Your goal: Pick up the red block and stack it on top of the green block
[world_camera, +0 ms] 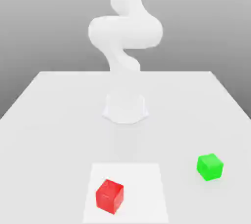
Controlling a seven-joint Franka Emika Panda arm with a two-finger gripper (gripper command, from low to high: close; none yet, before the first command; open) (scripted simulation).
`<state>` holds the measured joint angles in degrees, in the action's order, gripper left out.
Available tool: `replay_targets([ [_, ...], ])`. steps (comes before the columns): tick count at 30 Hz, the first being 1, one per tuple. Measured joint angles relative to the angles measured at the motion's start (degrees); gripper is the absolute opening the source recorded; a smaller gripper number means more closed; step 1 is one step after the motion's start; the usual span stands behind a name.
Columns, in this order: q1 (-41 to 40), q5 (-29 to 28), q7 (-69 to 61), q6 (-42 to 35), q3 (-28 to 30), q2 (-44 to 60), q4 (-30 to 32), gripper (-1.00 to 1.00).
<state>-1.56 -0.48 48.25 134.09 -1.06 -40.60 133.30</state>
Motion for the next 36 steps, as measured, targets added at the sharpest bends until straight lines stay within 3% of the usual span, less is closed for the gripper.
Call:
replay_targets([
  [15, -6.4, -3.4, 14.9, 13.9, -3.1, 31.6, 9.2, 0.0],
  [22, -7.4, -1.8, 19.6, 20.4, -2.9, 45.9, 13.4, 0.0],
  [28, -6.7, -2.6, 21.4, 29.8, -1.8, 58.3, 12.8, 0.0],
  [29, -6.5, -2.8, 21.5, 30.9, -1.6, 59.7, 12.6, -1.0],
  [36, -6.6, -2.9, 21.6, 31.0, -1.6, 59.7, 12.6, -1.0],
])
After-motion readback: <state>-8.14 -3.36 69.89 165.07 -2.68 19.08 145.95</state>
